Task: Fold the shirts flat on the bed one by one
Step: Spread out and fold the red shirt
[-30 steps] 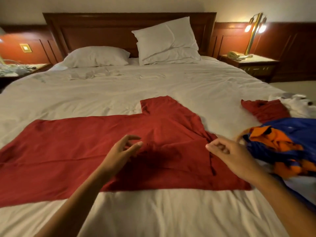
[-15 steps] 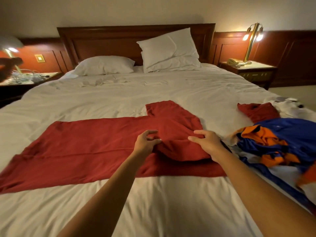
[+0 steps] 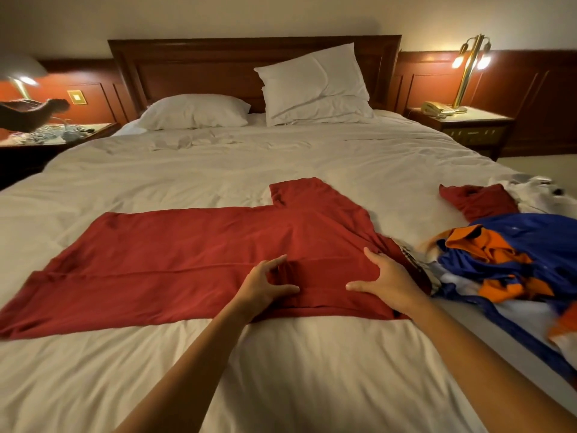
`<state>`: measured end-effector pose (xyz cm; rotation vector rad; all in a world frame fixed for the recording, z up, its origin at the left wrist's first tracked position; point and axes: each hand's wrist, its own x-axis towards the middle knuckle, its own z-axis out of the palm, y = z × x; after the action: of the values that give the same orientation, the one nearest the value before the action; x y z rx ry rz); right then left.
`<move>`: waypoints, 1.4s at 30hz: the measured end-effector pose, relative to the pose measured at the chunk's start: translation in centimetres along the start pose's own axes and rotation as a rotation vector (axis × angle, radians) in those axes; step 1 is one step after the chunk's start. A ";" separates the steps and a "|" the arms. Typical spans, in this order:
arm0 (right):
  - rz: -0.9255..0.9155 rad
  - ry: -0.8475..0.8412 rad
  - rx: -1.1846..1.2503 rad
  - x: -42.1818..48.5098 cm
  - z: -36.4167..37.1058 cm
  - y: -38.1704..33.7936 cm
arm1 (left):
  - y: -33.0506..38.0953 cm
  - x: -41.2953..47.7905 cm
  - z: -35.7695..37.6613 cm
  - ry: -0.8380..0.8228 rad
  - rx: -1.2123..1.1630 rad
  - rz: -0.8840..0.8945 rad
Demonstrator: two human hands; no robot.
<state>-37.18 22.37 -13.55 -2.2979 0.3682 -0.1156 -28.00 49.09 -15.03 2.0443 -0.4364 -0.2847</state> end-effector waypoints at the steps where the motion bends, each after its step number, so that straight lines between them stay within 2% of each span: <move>1: 0.001 0.004 -0.025 0.0 0.0 0.0 | 0.0 0.0 0.0 0.003 0.001 -0.007; 6: 0.020 -0.058 -0.096 0.2 -1.2 -0.1 | 0.0 -0.1 -0.5 -0.066 -0.031 -0.061; 9: 0.029 -0.081 -0.312 -0.2 -1.5 -0.6 | 0.1 -0.2 -0.4 -0.095 0.033 -0.028; 11: 0.036 0.038 -0.575 -0.6 -1.1 -1.1 | 0.1 -0.5 -0.3 -0.065 0.187 0.043; 13: -0.018 0.174 -0.758 -0.8 -0.1 -2.1 | -0.4 -1.2 -0.9 0.040 0.345 0.135; 14: -0.053 0.178 -0.745 -0.8 0.7 -2.6 | -0.8 -1.6 -1.5 0.107 0.424 0.178; 16: -0.120 0.045 -0.642 -0.7 2.6 -3.5 | -2.5 -2.3 -3.5 0.148 0.607 0.177; 18: -0.142 -0.130 -0.573 -0.4 4.9 -4.1 | -4.6 -2.8 -6.4 0.006 0.825 0.038; 20: -0.102 -0.221 -0.536 0.2 6.7 -4.4 | -6.8 -3.6 -10.1 -0.200 1.032 -0.062; 23: -0.049 -0.219 -0.534 0.8 8.2 -4.1 | -10.2 -5.4 -16.5 -0.309 1.187 -0.093; 27: -0.046 -0.177 -0.534 0.8 8.5 -3.0 | -14.1 -7.5 -23.1 -0.252 1.232 -0.237; 30: -0.013 -0.139 -0.544 0.9 8.2 -2.7 | -15.9 -8.6 -26.3 -0.240 1.332 -0.248; 35: 0.227 0.106 -0.709 0.9 5.5 -1.5 | -17.0 -9.2 -29.5 -0.093 1.298 -0.369; 38: 0.438 0.200 -0.664 0.6 3.4 -0.9 | -16.4 -9.1 -29.8 0.189 1.097 -0.458; 40: 0.482 0.227 -0.698 0.6 2.6 -0.9 | -16.0 -8.8 -30.0 0.369 0.988 -0.487; 42: 0.483 0.260 -0.743 0.9 2.3 -1.3 | -15.8 -8.5 -30.7 0.477 0.970 -0.545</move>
<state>-35.56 24.56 -14.22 -2.8310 1.2616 -0.0317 -21.20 83.99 -13.78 3.0504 0.3846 0.1484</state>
